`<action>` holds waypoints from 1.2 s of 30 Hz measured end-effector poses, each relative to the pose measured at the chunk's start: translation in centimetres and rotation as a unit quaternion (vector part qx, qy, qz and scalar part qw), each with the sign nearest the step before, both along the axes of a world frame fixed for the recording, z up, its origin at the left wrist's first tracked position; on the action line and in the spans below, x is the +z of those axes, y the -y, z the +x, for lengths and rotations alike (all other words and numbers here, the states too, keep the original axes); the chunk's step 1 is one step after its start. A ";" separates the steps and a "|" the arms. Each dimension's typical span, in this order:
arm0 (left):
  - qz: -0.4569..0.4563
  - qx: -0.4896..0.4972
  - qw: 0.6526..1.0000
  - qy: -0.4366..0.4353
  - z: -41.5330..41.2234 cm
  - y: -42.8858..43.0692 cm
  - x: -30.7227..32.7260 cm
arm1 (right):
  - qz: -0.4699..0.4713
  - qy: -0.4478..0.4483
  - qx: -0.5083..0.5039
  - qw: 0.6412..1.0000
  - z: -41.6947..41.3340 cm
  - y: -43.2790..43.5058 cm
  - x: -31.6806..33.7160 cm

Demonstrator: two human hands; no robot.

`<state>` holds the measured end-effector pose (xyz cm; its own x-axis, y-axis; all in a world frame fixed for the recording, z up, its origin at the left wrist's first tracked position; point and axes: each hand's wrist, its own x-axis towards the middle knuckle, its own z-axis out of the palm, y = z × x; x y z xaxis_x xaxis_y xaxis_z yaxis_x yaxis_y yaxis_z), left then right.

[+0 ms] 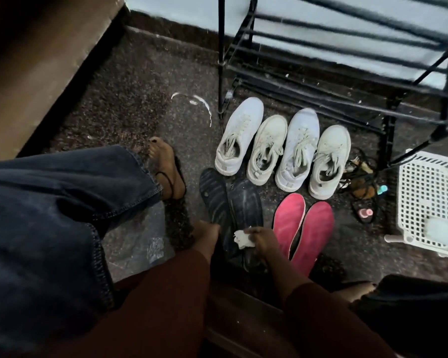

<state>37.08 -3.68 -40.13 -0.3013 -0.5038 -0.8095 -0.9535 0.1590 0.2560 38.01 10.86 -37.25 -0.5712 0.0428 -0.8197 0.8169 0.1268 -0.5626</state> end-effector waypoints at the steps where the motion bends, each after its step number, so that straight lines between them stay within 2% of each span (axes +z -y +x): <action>1: 0.006 0.016 1.000 -0.017 0.1 -0.2 0.7 | 0.013 -0.012 0.002 1.000 0.1 0.0 0.5; 4: 0.031 0.095 0.992 -0.072 0.2 -1.4 3.2 | 0.003 -0.053 -0.004 0.999 0.4 -0.2 2.7; 7: 0.098 0.170 0.970 -0.144 0.9 -2.5 4.7 | -0.091 -0.058 -0.025 0.994 0.6 -0.1 6.1; 10: 0.208 0.226 0.931 -0.195 1.1 -4.5 7.9 | -0.118 -0.056 -0.070 0.989 0.1 -0.4 8.5; 13: 0.267 0.313 0.868 -0.277 0.0 -6.8 12.7 | -0.113 -0.070 -0.112 0.985 -0.6 -1.1 11.6; 15: 0.279 0.301 0.864 -0.291 -1.2 -7.6 15.0 | -0.120 -0.085 -0.141 0.979 -1.1 -1.7 13.4; 19: 0.413 0.288 0.824 -0.259 -4.0 -8.3 17.8 | -0.154 -0.099 -0.186 0.965 -3.3 -3.7 15.6; 22: 0.452 0.289 0.813 -0.229 -6.1 -9.1 18.4 | -0.179 -0.101 -0.221 0.953 -5.5 -5.1 16.6; 25: 0.431 0.292 0.826 -0.216 -7.8 -10.1 20.3 | -0.195 -0.091 -0.257 0.942 -7.2 -6.3 17.7; 28: 0.424 0.259 0.837 -0.230 -8.9 -10.3 22.2 | -0.192 -0.092 -0.247 0.945 -8.4 -7.5 19.4; 34: 0.466 0.223 0.827 -0.224 -9.4 -10.8 25.0 | -0.127 -0.163 -0.213 0.955 -9.5 -9.0 24.5; 36: 0.437 0.202 0.842 -0.242 -9.8 -11.0 25.8 | -0.111 -0.203 -0.227 0.946 -9.7 -9.1 25.9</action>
